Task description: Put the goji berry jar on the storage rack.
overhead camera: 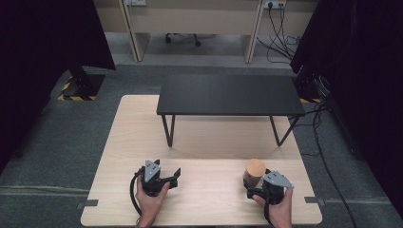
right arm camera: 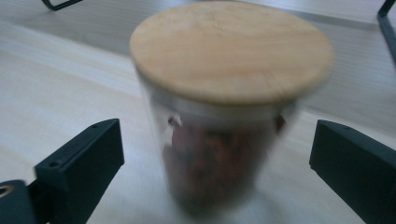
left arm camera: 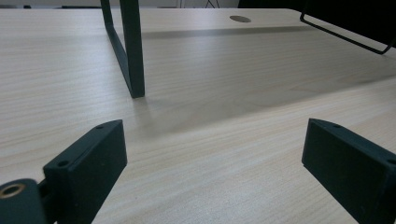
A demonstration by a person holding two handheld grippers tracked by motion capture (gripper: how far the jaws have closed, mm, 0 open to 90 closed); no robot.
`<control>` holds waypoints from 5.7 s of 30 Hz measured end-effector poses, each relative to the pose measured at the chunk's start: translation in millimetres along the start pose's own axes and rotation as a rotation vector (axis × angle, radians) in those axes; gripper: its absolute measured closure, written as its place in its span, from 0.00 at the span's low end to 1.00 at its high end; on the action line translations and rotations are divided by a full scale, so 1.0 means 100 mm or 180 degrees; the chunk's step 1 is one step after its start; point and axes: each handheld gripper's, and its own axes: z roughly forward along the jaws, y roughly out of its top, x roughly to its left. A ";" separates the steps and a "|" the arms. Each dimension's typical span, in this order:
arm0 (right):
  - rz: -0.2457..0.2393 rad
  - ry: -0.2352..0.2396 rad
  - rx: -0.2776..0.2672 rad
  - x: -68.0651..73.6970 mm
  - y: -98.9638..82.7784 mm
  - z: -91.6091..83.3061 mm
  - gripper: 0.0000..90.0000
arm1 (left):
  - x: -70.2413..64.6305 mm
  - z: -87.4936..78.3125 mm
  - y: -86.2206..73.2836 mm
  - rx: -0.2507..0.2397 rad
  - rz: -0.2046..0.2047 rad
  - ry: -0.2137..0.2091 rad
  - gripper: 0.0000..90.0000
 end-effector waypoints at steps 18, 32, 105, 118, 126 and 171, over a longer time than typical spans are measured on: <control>0.0270 -0.0246 -0.0696 -0.18 -0.38 -0.66 0.05 | 0.00 0.00 0.00 -0.0006 -0.0008 0.0001 0.07; 0.0393 -0.0179 -0.0635 -0.27 -0.40 -0.60 0.02 | 0.00 0.00 0.00 -0.0010 0.0003 0.0006 0.06; -0.0154 -0.0119 -0.0642 0.17 1.02 -0.23 0.29 | 0.01 0.00 -0.01 -0.0022 0.0007 -0.0020 0.06; -0.0221 -0.0187 -0.0688 0.20 1.42 -0.31 0.29 | 0.01 0.00 -0.01 -0.0027 0.0004 -0.0019 0.06; -0.0202 -0.0233 -0.0714 0.15 1.62 -0.28 0.29 | 0.01 0.01 -0.01 -0.0023 0.0017 -0.0026 0.06; 0.0162 -0.0319 -0.0491 -0.38 2.49 0.66 0.29 | 0.01 0.01 0.00 -0.0017 0.0027 -0.0023 0.06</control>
